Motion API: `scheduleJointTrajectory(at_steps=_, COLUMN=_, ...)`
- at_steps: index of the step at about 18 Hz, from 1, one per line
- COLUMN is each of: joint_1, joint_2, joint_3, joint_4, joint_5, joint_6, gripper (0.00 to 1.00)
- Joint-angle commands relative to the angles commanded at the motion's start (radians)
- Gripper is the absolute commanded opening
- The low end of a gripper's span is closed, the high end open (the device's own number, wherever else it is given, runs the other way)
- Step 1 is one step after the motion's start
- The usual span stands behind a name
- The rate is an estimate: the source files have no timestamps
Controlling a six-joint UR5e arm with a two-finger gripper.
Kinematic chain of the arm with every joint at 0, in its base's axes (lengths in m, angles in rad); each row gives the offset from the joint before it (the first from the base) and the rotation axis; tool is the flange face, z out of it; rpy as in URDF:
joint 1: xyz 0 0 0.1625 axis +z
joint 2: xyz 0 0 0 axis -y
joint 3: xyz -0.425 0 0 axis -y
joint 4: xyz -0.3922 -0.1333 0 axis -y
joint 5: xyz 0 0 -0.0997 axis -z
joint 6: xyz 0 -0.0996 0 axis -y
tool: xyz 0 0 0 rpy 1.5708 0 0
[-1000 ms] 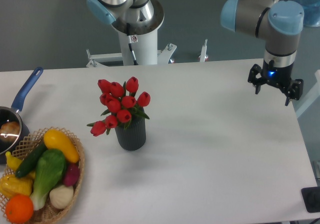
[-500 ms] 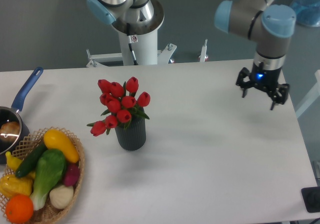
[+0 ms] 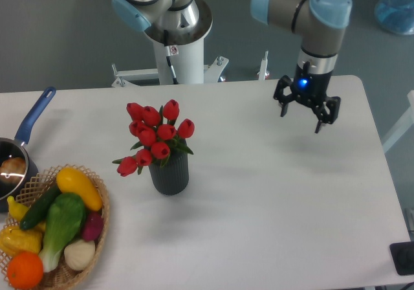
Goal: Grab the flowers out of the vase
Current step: 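Lower the open gripper around the red tulip stems above the vase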
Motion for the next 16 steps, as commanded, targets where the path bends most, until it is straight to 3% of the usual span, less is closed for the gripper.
scheduleJointTrajectory(at_steps=4, joint_1=-0.029, joint_2=0.041, joint_3=-0.005, joint_4=-0.064, joint_5=-0.112, joint_6=-0.023, gripper=1.00)
scheduleJointTrajectory(at_steps=7, joint_1=-0.034, joint_2=0.066, joint_3=-0.008, joint_4=-0.120, joint_5=-0.294, joint_6=-0.022, gripper=1.00)
scheduleJointTrajectory(at_steps=10, joint_1=-0.043, joint_2=0.094, joint_3=-0.028, joint_4=-0.126, joint_5=-0.434, joint_6=-0.025, gripper=1.00)
scheduleJointTrajectory(at_steps=12, joint_1=-0.089, joint_2=0.086, joint_3=-0.026, joint_4=-0.126, joint_5=-0.497, joint_6=-0.052, gripper=1.00)
scheduleJointTrajectory(at_steps=16, joint_1=-0.167, joint_2=0.045, joint_3=-0.026, joint_4=-0.118, joint_5=-0.509, joint_6=-0.058, gripper=1.00)
